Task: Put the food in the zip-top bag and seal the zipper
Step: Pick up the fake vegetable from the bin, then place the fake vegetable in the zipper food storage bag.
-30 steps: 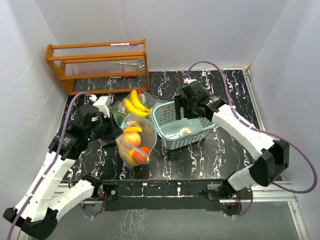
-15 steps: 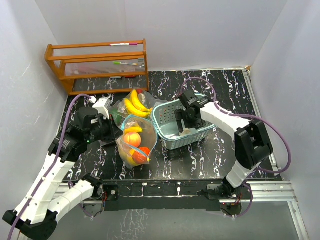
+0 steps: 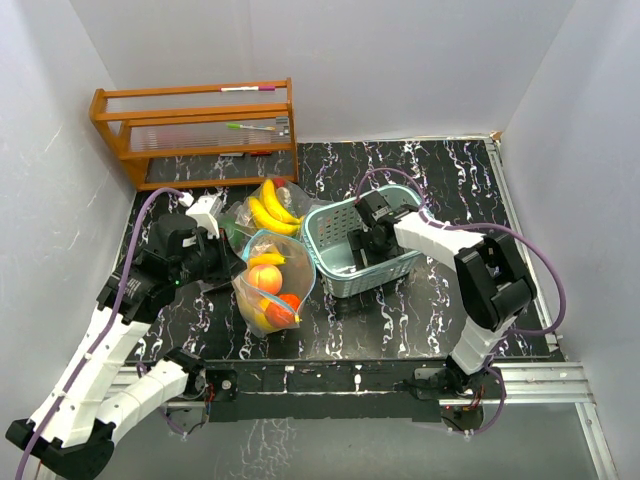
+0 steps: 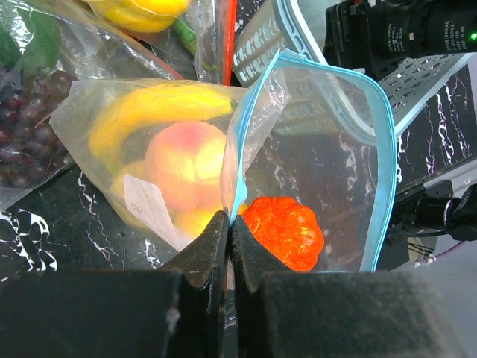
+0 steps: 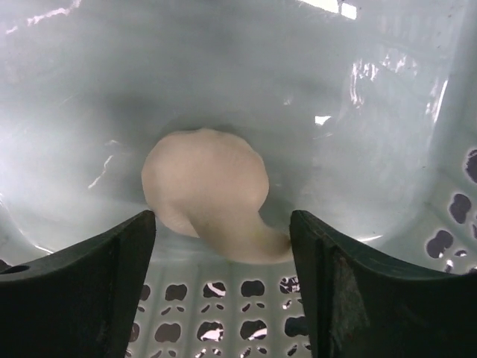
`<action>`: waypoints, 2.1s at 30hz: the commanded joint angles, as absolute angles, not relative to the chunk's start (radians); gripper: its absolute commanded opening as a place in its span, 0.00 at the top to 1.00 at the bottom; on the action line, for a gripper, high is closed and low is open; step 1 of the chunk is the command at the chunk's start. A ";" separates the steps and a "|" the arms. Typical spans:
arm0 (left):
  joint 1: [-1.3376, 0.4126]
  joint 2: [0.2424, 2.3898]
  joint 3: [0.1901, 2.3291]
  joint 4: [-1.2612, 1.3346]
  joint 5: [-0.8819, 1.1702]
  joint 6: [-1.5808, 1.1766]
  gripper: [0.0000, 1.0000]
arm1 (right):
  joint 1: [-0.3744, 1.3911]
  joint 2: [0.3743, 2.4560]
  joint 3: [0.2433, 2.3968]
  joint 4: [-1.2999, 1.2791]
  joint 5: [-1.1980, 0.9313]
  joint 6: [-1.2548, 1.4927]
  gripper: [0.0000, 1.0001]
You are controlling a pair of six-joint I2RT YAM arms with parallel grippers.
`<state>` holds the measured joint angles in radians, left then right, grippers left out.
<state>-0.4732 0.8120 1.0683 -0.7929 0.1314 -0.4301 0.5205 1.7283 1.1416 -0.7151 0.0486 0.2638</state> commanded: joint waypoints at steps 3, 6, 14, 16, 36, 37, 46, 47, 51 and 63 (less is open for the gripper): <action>-0.472 0.814 1.098 -0.793 0.126 -0.417 1.00 | 0.514 1.728 1.126 -0.624 0.013 0.263 0.48; -0.472 0.816 1.100 -0.792 0.127 -0.417 1.00 | 0.514 1.698 1.135 -0.634 0.020 0.265 0.64; -0.472 0.824 1.106 -0.790 0.127 -0.422 1.00 | 0.515 1.548 1.212 -0.694 0.022 0.274 0.90; -0.472 0.827 1.109 -0.789 0.127 -0.422 1.00 | 0.515 1.494 1.235 -0.699 0.021 0.273 0.91; -0.472 0.859 1.109 -0.757 0.139 -0.437 1.00 | 0.880 1.276 1.389 -0.400 -0.228 0.405 0.92; -0.472 0.859 1.107 -0.753 0.140 -0.438 1.00 | 0.889 1.276 1.383 -0.379 -0.233 0.413 0.92; -0.472 0.865 1.117 -0.747 0.149 -0.442 1.00 | 0.951 1.372 1.331 -0.276 -0.249 0.466 0.82; -0.473 0.864 1.117 -0.747 0.147 -0.442 1.00 | 0.958 1.384 1.326 -0.265 -0.261 0.469 0.80; -0.472 0.862 1.114 -0.749 0.144 -0.440 1.00 | 0.987 1.410 1.333 -0.277 -0.256 0.466 0.67; -0.472 0.862 1.134 -0.752 0.157 -0.442 1.00 | 0.995 1.358 1.325 -0.333 -0.149 0.445 0.05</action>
<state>-0.4732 0.8665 1.0809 -0.7582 0.1398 -0.4423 0.9932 1.4288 1.3125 -0.3489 -0.2111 0.4652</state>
